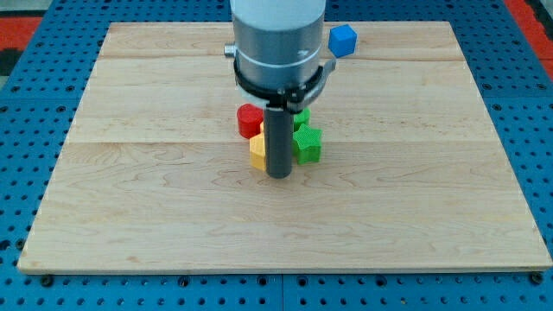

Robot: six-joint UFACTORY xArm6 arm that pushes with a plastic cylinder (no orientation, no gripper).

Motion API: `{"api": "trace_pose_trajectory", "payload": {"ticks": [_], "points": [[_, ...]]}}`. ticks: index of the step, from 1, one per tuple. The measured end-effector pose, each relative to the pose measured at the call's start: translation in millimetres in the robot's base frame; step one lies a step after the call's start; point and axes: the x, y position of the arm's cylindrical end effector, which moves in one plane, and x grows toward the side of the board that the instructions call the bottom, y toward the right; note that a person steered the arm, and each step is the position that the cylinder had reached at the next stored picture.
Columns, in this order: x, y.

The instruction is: Push the blue cube into the triangle

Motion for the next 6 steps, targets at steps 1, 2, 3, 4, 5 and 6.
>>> {"api": "trace_pose_trajectory", "payload": {"ticks": [1, 2, 3, 4, 5, 6], "points": [[43, 58], [77, 155], [-37, 237], [-173, 259], [-225, 245], [-252, 192]]}}
